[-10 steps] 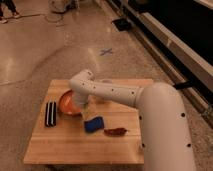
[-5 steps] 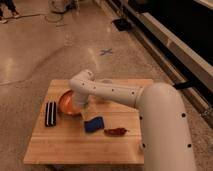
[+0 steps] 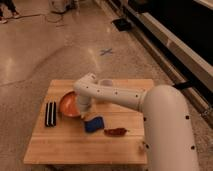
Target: Drag the ceramic bowl in a circle
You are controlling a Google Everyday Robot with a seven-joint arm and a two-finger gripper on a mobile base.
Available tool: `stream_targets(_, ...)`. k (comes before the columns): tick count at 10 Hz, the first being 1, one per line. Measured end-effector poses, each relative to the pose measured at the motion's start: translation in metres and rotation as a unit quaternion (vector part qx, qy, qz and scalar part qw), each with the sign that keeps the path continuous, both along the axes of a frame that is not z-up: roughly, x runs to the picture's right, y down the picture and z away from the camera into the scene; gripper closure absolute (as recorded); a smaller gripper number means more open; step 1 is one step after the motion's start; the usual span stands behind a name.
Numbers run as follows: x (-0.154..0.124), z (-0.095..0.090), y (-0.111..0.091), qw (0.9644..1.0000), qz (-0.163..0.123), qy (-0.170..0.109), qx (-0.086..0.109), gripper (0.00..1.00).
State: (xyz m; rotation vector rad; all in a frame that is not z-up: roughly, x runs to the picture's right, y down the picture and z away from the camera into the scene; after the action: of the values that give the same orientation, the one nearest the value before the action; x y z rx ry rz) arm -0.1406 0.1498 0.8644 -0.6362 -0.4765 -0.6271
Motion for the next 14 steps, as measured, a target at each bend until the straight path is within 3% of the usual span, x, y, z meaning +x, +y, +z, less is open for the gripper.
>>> stream_targets(4, 0.05, -0.005, -0.006, 0.9993, 0.006, 0.036, 0.001, 1.0)
stream_targets(7, 0.062, -0.002, -0.027, 0.9988, -0.006, 0.047, 0.016, 1.0)
stream_targets(10, 0.022, 0.005, -0.046, 0.9988, -0.036, 0.014, 0.031, 1.0)
stream_targets(14, -0.041, 0.003, -0.045, 0.9956, -0.076, -0.044, 0.033, 1.0)
